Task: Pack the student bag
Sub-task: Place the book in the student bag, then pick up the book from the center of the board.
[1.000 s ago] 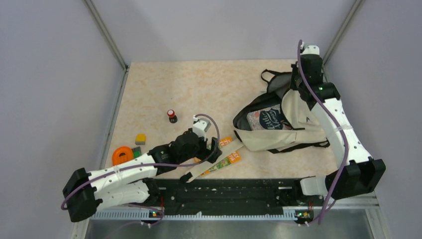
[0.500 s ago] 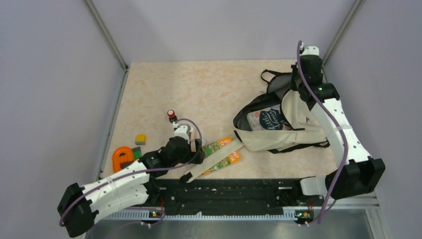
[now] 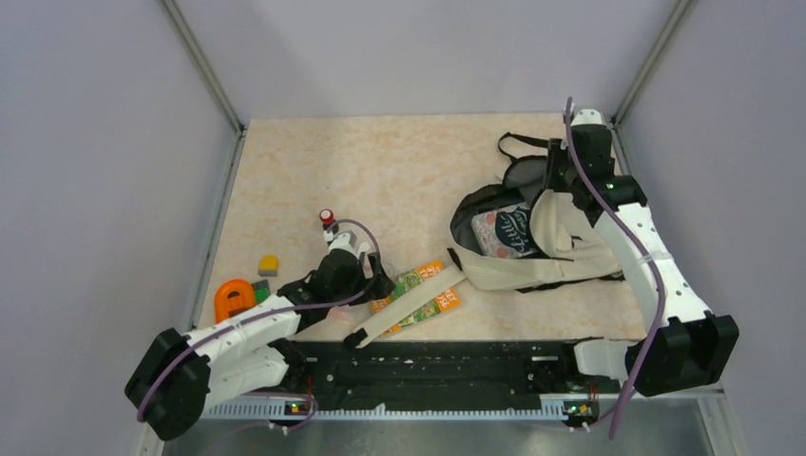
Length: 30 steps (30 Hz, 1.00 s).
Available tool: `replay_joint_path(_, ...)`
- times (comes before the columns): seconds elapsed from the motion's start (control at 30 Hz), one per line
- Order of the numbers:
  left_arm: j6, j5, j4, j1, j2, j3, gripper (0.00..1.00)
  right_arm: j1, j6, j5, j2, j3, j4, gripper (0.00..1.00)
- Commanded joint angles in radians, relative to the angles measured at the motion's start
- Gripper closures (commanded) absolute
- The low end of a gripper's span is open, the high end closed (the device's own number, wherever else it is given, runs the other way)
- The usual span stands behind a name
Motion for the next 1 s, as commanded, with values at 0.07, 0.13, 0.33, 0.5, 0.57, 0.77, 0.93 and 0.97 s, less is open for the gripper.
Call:
replay_joint_path(0.07, 0.065, -0.043, 0.007, 0.009, 0.061, 0.057, 0.03, 0.009, 0.047, -0.159, -0.119, -0.013, -0.043, 0.31)
replay_joint_path(0.13, 0.107, -0.065, -0.037, 0.009, 0.079, 0.089, 0.03, 0.066, 0.064, -0.150, -0.168, -0.015, -0.055, 0.26)
replay_joint_path(0.33, 0.148, -0.090, -0.035, 0.008, 0.106, 0.093, 0.02, 0.306, 0.183, -0.190, -0.252, -0.096, -0.031, 0.19)
replay_joint_path(0.5, 0.136, -0.062, -0.008, 0.009, 0.124, 0.101, 0.03, 0.546, 0.343, -0.214, -0.289, -0.265, 0.081, 0.19)
replay_joint_path(0.57, 0.123, -0.067, -0.008, 0.009, 0.134, 0.099, 0.03, 0.655, 0.419, -0.211, -0.296, -0.339, 0.158, 0.19)
replay_joint_path(0.77, 0.088, -0.026, 0.031, 0.009, 0.139, 0.068, 0.15, 0.856, 0.648, -0.163, -0.267, -0.567, 0.351, 0.23)
replay_joint_path(0.93, 0.068, -0.003, 0.054, 0.009, 0.117, 0.035, 0.25, 0.864, 0.763, -0.059, -0.299, -0.704, 0.372, 0.27)
replay_joint_path(0.97, 0.068, -0.001, 0.053, 0.009, 0.114, 0.034, 0.26, 0.864, 0.774, -0.043, -0.307, -0.726, 0.383, 0.28)
